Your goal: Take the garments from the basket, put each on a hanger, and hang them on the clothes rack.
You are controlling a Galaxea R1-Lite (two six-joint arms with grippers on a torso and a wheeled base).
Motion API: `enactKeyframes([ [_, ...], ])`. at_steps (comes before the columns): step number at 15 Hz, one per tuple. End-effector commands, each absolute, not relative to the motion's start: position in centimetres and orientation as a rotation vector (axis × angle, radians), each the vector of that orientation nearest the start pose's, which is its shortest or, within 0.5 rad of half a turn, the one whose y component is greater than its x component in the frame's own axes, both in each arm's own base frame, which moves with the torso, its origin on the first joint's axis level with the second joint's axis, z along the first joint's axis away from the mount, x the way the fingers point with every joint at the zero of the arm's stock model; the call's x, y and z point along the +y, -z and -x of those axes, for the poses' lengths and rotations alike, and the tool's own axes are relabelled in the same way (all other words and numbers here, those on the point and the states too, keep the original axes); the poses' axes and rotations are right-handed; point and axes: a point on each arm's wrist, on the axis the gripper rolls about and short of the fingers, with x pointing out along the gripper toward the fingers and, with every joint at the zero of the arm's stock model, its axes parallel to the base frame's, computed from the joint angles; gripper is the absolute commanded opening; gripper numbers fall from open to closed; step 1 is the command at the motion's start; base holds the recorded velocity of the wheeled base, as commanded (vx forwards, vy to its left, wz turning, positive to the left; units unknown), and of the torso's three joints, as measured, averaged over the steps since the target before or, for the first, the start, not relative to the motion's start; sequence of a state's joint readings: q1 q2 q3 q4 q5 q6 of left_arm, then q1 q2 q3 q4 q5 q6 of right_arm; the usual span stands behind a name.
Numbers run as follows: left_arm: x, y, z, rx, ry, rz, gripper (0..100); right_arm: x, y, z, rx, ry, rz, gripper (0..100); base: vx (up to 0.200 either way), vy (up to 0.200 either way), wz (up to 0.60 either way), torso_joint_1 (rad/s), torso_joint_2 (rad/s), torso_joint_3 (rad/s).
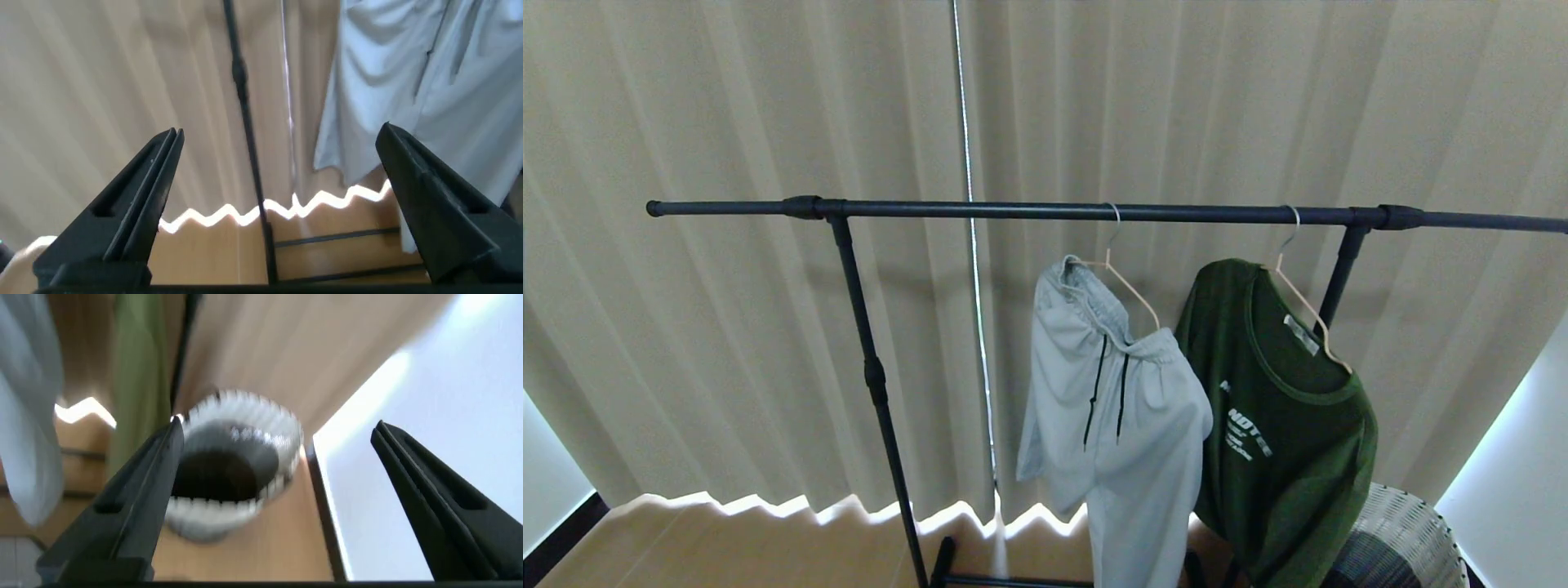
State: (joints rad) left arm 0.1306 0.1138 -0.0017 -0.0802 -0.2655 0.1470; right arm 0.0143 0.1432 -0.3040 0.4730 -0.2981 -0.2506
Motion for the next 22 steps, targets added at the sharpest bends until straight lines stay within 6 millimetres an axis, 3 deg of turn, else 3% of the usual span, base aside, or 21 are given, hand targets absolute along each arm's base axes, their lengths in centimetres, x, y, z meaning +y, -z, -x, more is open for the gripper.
enactKeyframes([
  [1,-0.7,-8.5,1.6,-0.001,0.223,-0.144,100,-0.6,-9.6,5.2,0.252,0.283,0.237,100,0.0,0.0,0.0,0.0,0.0,0.0],
  [4,-0.5,-8.4,2.1,-0.067,0.292,-0.15,100,-0.6,-9.2,4.8,0.23,0.283,0.121,100,0.0,0.0,0.0,0.0,0.0,0.0],
  [9,-0.2,-8.4,2.3,-0.085,0.079,-0.046,100,-0.4,-7.7,2.3,-0.01,0.213,-0.007,100,0.0,0.0,0.0,0.0,0.0,0.0],
  [14,-0.2,-8.4,2.3,-0.085,0.079,-0.049,100,-0.2,-7.6,2.3,-0.003,0.129,-0.022,100,0.0,0.0,0.0,0.0,0.0,0.0],
  [22,-0.2,-8.4,2.3,-0.085,0.079,-0.049,100,-0.3,-7.6,2.3,-0.007,0.135,-0.04,100,0.0,0.0,0.0,0.0,0.0,0.0],
])
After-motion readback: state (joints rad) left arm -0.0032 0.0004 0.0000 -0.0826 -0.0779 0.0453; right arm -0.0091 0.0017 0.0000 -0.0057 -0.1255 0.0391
